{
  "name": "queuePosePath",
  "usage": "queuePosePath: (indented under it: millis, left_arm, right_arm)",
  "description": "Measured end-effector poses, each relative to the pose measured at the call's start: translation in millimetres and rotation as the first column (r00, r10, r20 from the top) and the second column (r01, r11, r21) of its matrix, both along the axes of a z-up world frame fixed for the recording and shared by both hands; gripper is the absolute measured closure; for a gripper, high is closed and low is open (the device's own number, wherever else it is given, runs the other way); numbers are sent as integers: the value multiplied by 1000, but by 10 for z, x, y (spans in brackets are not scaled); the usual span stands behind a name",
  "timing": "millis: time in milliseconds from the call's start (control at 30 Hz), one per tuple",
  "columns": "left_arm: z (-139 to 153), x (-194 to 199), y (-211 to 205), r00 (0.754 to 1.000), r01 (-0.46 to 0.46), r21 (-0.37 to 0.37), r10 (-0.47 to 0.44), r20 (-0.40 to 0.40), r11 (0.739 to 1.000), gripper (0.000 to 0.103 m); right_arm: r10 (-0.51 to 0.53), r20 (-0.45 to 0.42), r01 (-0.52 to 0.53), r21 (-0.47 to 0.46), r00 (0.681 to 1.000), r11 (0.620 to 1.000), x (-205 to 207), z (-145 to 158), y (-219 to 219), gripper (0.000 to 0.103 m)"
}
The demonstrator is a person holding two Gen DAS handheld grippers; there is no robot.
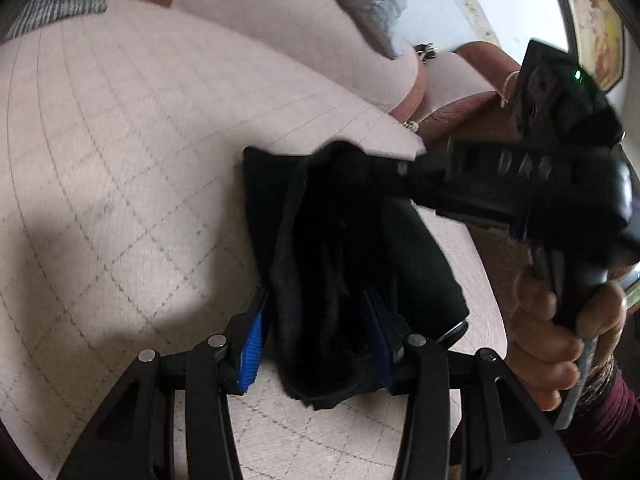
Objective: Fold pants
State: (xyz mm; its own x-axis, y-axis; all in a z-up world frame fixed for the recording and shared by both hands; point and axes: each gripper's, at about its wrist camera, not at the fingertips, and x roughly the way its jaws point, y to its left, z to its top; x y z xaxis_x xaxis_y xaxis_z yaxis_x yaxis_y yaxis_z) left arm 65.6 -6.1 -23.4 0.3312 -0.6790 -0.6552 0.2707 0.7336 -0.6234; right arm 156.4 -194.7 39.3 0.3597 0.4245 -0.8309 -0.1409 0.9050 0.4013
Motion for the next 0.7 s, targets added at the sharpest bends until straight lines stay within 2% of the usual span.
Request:
queuePosePath:
  millis: [167, 233, 367, 467, 500, 533, 567, 633, 700]
  left_arm:
    - [-114, 52, 112, 998, -30, -2, 30, -62, 1000, 59]
    - [-114, 62, 169, 997, -38, 22, 39, -68, 999, 59]
    - [-92, 84, 267, 995, -21, 14, 22, -94, 1000, 59]
    - [-32, 90, 436, 996, -39, -4, 39, -76, 999, 59]
    - [-7, 96, 513, 996, -61, -18, 60, -68, 998, 59]
    - [6, 110, 602, 994, -93, -39, 90, -66, 995, 59]
    - [2, 115, 672, 991, -119, -54, 115, -71, 991, 59]
    - [-24, 129, 818, 981, -181, -78, 174, -89, 980, 59]
    - [-10, 107, 863, 978, -198, -100, 190, -81, 975, 59]
  right_arm:
    - [17, -98, -10, 67, 995, 998, 249, -278, 214, 95]
    - [15, -157, 6, 131, 988, 991, 338, -444, 255, 89]
    - [12, -252, 58, 269, 968, 961, 474, -660, 249, 89]
    - [10, -196, 58, 337, 981, 940, 455, -470, 145, 89]
    - [5, -153, 51, 358, 988, 932, 418, -330, 59, 84]
    - [-7, -122, 49, 351, 992, 935, 381, -228, -18, 77]
    - [-32, -67, 51, 296, 997, 954, 302, -77, -133, 76]
    - [-37, 3, 36, 165, 999, 986, 174, 80, -252, 75]
    - [-3, 36, 1, 54, 999, 999, -2, 119, -336, 75]
